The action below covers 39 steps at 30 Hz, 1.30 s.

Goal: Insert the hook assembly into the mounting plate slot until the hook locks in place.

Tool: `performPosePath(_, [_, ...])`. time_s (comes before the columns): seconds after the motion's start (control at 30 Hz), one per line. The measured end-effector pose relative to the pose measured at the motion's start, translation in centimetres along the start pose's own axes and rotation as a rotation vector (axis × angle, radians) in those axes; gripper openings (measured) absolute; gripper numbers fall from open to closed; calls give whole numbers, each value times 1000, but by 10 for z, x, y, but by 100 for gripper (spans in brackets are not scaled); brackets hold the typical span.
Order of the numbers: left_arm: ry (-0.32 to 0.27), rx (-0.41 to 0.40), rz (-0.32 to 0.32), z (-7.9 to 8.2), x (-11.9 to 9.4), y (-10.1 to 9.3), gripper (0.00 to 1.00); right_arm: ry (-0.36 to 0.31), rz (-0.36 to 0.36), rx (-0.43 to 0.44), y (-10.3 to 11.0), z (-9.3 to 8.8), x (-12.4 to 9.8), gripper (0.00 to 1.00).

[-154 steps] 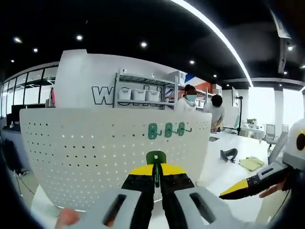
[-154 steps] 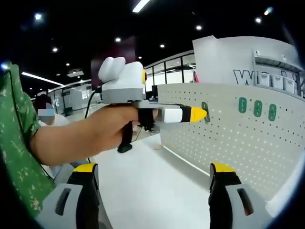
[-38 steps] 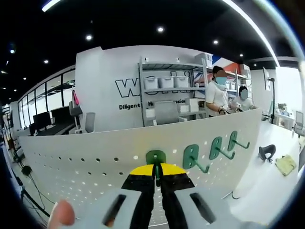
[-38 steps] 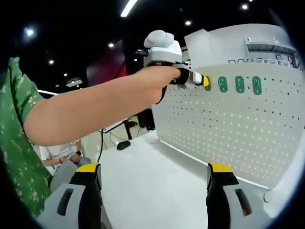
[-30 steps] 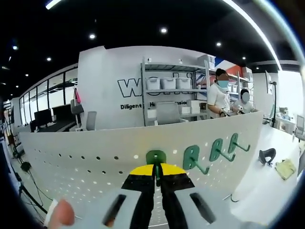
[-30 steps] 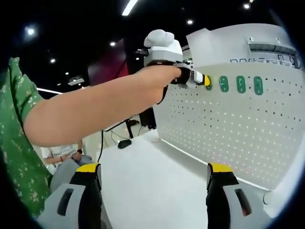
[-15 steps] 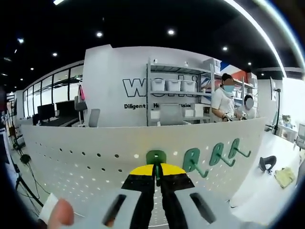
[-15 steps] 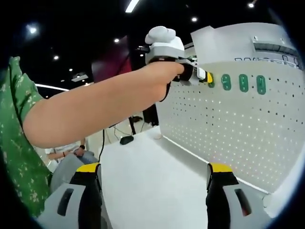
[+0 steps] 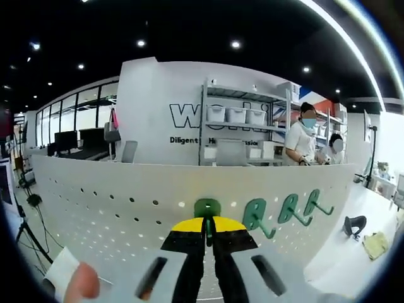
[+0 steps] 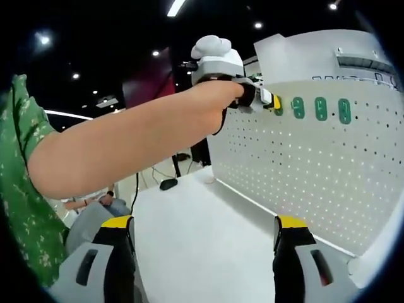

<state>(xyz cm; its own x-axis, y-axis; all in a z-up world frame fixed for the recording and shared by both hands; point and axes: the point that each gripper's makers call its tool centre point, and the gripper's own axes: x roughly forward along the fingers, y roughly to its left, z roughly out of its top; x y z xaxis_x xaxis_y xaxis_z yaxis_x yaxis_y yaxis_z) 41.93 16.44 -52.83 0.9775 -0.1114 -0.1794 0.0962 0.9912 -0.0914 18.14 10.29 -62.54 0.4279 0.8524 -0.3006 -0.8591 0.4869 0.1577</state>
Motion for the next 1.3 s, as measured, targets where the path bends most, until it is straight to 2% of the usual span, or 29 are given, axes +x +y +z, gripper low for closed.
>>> performPosePath(0.47, [-50,-37,31,-1,-1,0,3,9,13,4,-4,-5,1,93])
performPosePath(0.7, [-65,-81,42,0,-1,1,3,13,20,5,-4,-7,1,93])
performPosePath(1.3, [-78,-39,39,0,0,0,3,25,19,7,-3,-9,2,92])
